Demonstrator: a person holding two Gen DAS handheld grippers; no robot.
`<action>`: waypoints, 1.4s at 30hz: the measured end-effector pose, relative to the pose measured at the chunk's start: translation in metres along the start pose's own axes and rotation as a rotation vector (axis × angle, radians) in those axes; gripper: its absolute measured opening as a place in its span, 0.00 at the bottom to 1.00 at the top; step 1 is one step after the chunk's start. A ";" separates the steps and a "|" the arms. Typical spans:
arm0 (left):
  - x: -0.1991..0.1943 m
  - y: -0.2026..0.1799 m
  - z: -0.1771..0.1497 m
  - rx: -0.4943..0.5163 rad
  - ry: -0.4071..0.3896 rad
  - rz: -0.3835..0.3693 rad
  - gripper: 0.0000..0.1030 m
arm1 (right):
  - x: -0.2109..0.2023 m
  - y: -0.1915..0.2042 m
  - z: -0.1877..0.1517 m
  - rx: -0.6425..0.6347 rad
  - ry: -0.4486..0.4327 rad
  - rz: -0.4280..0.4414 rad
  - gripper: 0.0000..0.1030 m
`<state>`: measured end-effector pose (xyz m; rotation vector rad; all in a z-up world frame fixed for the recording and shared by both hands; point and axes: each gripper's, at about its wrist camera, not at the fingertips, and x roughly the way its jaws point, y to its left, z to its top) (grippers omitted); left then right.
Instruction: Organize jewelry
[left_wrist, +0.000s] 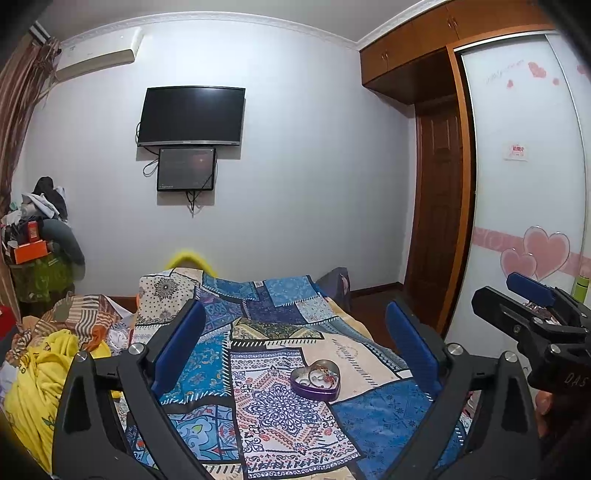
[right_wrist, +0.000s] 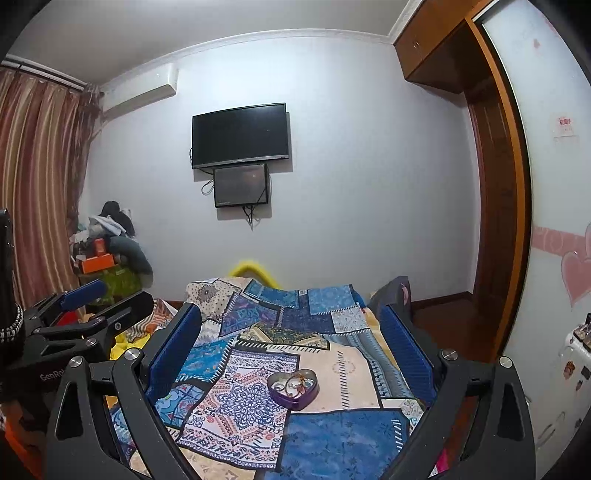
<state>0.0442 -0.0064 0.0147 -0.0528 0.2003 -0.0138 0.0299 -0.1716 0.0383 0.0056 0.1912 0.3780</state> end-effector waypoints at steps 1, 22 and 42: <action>0.000 -0.001 0.000 0.003 -0.001 0.001 0.96 | 0.000 0.000 0.000 0.001 0.001 0.001 0.93; 0.001 0.000 -0.002 -0.006 0.003 -0.014 0.96 | 0.002 -0.003 -0.002 0.009 0.008 -0.004 0.93; 0.001 -0.001 -0.002 -0.007 0.002 -0.016 0.98 | 0.002 -0.005 -0.001 0.010 0.010 -0.003 0.93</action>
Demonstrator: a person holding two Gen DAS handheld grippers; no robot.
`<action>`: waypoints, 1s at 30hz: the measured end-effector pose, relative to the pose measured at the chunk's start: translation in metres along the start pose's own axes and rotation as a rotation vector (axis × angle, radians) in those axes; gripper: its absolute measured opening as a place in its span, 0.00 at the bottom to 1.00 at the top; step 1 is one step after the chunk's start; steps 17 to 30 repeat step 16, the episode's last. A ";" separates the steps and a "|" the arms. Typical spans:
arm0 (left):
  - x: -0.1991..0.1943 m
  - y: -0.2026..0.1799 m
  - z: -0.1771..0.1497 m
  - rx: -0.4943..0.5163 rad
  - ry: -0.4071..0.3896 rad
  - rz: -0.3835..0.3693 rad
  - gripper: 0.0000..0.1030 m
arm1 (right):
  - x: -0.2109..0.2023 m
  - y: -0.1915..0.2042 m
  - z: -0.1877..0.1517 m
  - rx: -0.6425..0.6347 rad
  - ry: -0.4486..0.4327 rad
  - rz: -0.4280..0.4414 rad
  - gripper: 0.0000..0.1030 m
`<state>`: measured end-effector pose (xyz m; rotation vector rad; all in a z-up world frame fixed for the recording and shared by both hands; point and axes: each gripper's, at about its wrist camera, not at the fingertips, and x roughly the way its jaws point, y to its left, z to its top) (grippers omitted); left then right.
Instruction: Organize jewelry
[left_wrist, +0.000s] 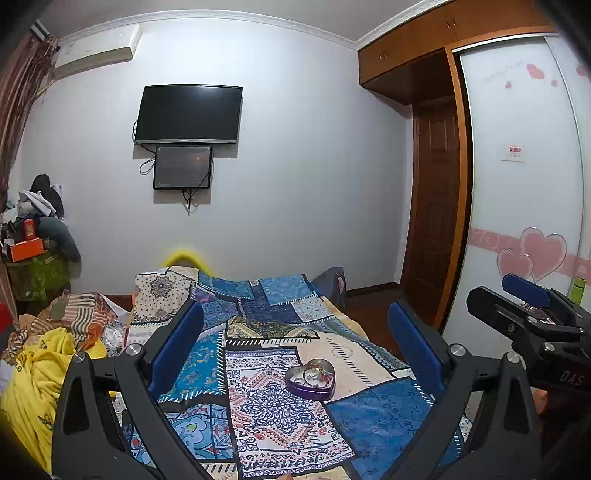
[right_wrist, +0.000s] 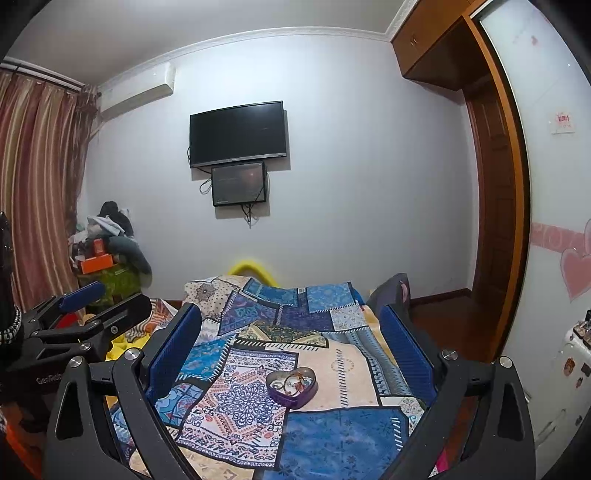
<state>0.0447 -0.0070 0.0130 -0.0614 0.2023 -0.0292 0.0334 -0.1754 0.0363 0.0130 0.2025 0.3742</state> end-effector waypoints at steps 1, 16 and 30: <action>0.000 0.000 0.000 0.000 0.000 -0.002 0.98 | 0.000 0.000 0.000 0.000 0.000 0.001 0.93; 0.004 0.002 -0.002 -0.008 0.014 -0.011 0.98 | 0.003 -0.004 0.000 0.005 0.008 -0.001 0.93; 0.004 0.002 -0.002 -0.008 0.014 -0.011 0.98 | 0.003 -0.004 0.000 0.005 0.008 -0.001 0.93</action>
